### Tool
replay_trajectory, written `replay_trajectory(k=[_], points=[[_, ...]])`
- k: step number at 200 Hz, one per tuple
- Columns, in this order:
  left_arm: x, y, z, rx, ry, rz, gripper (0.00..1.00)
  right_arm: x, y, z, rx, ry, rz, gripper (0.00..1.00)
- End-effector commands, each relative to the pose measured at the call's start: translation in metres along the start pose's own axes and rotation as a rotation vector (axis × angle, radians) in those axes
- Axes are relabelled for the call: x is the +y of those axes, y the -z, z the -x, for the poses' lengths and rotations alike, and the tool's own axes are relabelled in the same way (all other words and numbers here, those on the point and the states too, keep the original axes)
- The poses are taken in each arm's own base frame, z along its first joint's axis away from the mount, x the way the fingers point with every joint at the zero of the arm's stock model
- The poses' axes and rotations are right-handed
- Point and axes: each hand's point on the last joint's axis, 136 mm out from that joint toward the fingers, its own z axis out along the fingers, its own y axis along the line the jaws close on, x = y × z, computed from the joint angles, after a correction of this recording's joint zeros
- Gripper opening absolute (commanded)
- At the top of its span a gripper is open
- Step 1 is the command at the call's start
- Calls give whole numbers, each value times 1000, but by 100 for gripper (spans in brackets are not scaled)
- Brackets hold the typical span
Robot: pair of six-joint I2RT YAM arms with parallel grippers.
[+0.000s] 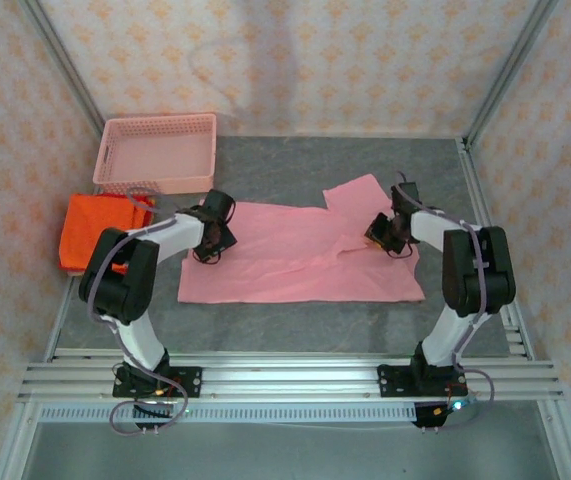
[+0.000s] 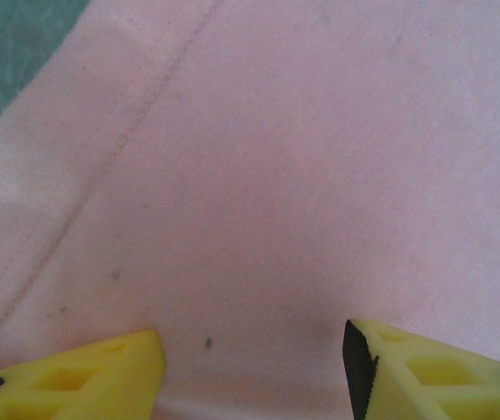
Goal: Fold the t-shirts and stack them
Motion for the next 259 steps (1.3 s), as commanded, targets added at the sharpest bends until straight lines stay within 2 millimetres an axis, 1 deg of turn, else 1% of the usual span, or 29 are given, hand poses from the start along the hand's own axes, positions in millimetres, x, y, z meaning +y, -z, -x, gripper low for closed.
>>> replay_trajectory(k=[1, 12, 22, 43, 59, 82, 98, 100, 104, 119, 138, 161, 178, 206, 223, 259], points=[[20, 0, -26, 62, 19, 62, 60, -11, 3, -15, 46, 15, -33, 29], [13, 9, -18, 36, 20, 40, 61, -4, 10, -8, 17, 35, -17, 31], [6, 20, -8, 3, 17, 25, 65, 7, 19, 2, -16, 55, 7, 35], [-7, 41, 25, -94, -12, 41, 74, 32, 39, 24, -102, 90, 77, 46], [-16, 50, 50, -160, -38, 85, 76, 47, 51, 36, -156, 110, 119, 50], [-26, 54, 81, -235, -76, 166, 78, 66, 62, 42, -185, 135, 171, 52], [-32, 57, 101, -275, -95, 210, 78, 72, 63, 40, -179, 146, 180, 53], [-33, 51, 101, -269, -100, 223, 78, 72, 62, 39, -177, 146, 180, 53], [-34, 48, 105, -269, -102, 232, 77, 72, 62, 38, -176, 149, 181, 53], [-37, 43, 119, -276, -91, 251, 71, 71, 61, 35, -170, 149, 178, 53], [-37, 31, 134, -259, -63, 262, 63, 66, 55, 30, -158, 143, 169, 53], [-34, 14, 146, -221, -27, 263, 54, 63, 53, 27, -152, 137, 162, 53], [-34, 3, 152, -204, -19, 264, 50, 62, 52, 26, -152, 137, 160, 53], [-34, -13, 156, -186, -27, 275, 44, 64, 55, 29, -160, 140, 164, 53], [-33, -19, 156, -174, -24, 279, 42, 66, 56, 30, -161, 137, 166, 53], [-29, -31, 150, -151, -23, 290, 41, 65, 56, 31, -162, 133, 164, 53]])
